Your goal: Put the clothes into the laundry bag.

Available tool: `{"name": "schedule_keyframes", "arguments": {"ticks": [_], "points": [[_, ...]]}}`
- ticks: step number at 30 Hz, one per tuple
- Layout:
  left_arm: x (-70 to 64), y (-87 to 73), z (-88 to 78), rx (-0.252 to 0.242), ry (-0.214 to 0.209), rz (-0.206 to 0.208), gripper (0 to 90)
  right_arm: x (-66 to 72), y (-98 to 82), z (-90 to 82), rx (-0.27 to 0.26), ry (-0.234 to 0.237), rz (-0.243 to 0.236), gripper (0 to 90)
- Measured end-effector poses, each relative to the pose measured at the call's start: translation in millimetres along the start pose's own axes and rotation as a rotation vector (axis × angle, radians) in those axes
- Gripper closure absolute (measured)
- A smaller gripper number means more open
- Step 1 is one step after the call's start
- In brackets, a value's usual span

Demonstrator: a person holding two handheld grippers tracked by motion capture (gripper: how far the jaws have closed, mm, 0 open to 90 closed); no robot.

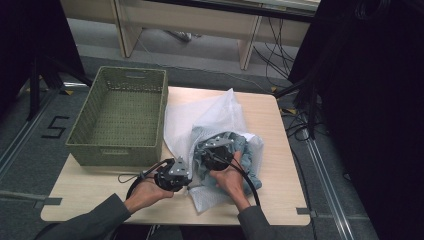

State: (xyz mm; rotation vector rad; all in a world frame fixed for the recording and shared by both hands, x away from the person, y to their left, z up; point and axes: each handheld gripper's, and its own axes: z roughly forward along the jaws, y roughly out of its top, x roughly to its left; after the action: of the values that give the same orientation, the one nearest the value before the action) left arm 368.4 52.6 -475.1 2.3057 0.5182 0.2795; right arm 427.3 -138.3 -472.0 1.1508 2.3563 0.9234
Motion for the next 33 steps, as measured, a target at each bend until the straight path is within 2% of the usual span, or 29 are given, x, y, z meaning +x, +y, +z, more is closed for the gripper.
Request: {"name": "schedule_keyframes", "arguments": {"ticks": [2, 4, 5, 7, 8, 9, 10, 12, 13, 14, 15, 16, 18, 19, 20, 21, 23, 24, 25, 26, 27, 28, 29, 30, 31, 32, 33], "points": [[-0.3, -0.1, -0.3, 0.002, 0.005, 0.003, 87.9, -6.8, 0.5, 3.9, 0.017, -0.052, -0.013, 81.2], [-0.2, 0.5, -0.3, 0.000, 0.004, 0.003, 87.9, -11.3, 3.0, 7.9, -0.001, -0.086, 0.005, 81.0], [0.0, 0.5, -0.3, 0.009, 0.011, 0.007, 87.8, -11.3, 4.8, 9.7, -0.002, -0.083, 0.037, 79.9], [-1.1, -0.2, 1.4, 0.006, 0.008, -0.005, 87.8, -12.4, 6.5, 17.5, -0.019, -0.069, 0.035, 76.6], [-0.3, -0.2, 1.5, 0.015, 0.009, 0.002, 87.8, -11.0, 8.2, 19.4, -0.021, -0.045, 0.055, 74.7], [0.8, -0.2, 1.7, 0.017, 0.004, 0.014, 87.8, -9.7, 9.3, 20.0, -0.040, -0.039, 0.069, 73.1], [0.8, -1.2, 2.4, 0.024, 0.003, -0.003, 87.7, -9.7, 10.7, 18.6, -0.051, -0.015, 0.078, 72.0], [2.3, -2.3, 2.9, 0.027, 0.003, 0.001, 87.5, -12.1, 11.3, 14.8, -0.080, 0.002, 0.072, 67.6], [3.5, -2.1, 2.9, 0.030, -0.004, 0.009, 87.3, -10.7, 11.4, 10.7, -0.056, 0.019, 0.115, 62.4], [3.3, -2.2, 3.3, 0.033, 0.003, -0.007, 87.2, -12.7, 10.5, 7.3, -0.044, 0.028, 0.092, 58.2], [3.6, -2.2, 3.1, 0.032, 0.001, -0.010, 87.2, -12.8, 10.1, 0.8, -0.025, 0.044, 0.092, 54.6], [5.5, -2.2, 2.7, 0.036, 0.006, 0.008, 87.1, -14.6, 9.4, -5.6, -0.043, 0.048, 0.063, 51.9], [10.6, -4.1, 2.0, 0.052, 0.019, -0.011, 87.1, -17.2, 6.1, -22.5, -0.041, 0.079, 0.044, 47.9], [13.1, -4.7, 1.6, 0.059, 0.023, -0.018, 87.1, -17.3, 1.6, -31.7, -0.047, 0.086, 0.070, 46.6], [15.9, -5.5, 1.6, 0.059, 0.039, -0.028, 87.0, -20.2, -1.3, -38.4, -0.031, 0.083, 0.041, 45.5], [19.9, -6.0, 0.8, 0.069, 0.057, -0.012, 86.9, -22.6, -5.7, -45.4, -0.016, 0.094, 0.026, 44.8], [22.7, -6.9, 0.4, 0.073, 0.072, -0.020, 86.7, -24.9, -16.0, -57.7, 0.005, 0.099, 0.019, 43.9], [26.5, -7.6, -0.8, 0.078, 0.091, -0.016, 86.3, -25.5, -23.4, -60.1, -0.032, 0.098, 0.020, 43.5], [28.3, -8.2, -1.6, 0.078, 0.103, -0.022, 85.5, -27.2, -26.5, -67.5, 0.014, 0.106, 0.019, 43.2], [30.1, -8.0, -5.2, 0.066, 0.130, -0.036, 84.3, -27.9, -29.2, -69.7, 0.002, 0.107, 0.016, 43.1], [30.2, -7.4, -7.1, 0.059, 0.131, -0.040, 82.8, -27.6, -32.9, -74.8, 0.017, 0.118, 0.025, 42.8], [28.4, -5.7, -11.4, 0.050, 0.141, -0.039, 80.5, -25.9, -35.5, -75.2, -0.009, 0.115, 0.036, 42.5], [25.1, -3.8, -16.1, 0.036, 0.145, -0.031, 77.2, -24.8, -37.2, -78.9, 0.000, 0.121, 0.036, 42.4], [20.6, -1.8, -21.1, 0.018, 0.137, -0.032, 73.2, -22.2, -39.6, -79.2, -0.018, 0.129, 0.041, 42.2], [15.2, -0.5, -25.1, -0.016, 0.109, -0.048, 71.0, -21.4, -41.3, -80.1, -0.008, 0.127, 0.010, 42.0], [9.1, 0.2, -28.0, -0.042, 0.076, -0.065, 68.2, -18.6, -42.5, -80.3, -0.005, 0.131, 0.008, 41.7], [2.9, 0.1, -28.4, -0.048, 0.055, -0.078, 65.3, -17.3, -42.8, -81.4, 0.016, 0.138, -0.002, 41.6]]}}
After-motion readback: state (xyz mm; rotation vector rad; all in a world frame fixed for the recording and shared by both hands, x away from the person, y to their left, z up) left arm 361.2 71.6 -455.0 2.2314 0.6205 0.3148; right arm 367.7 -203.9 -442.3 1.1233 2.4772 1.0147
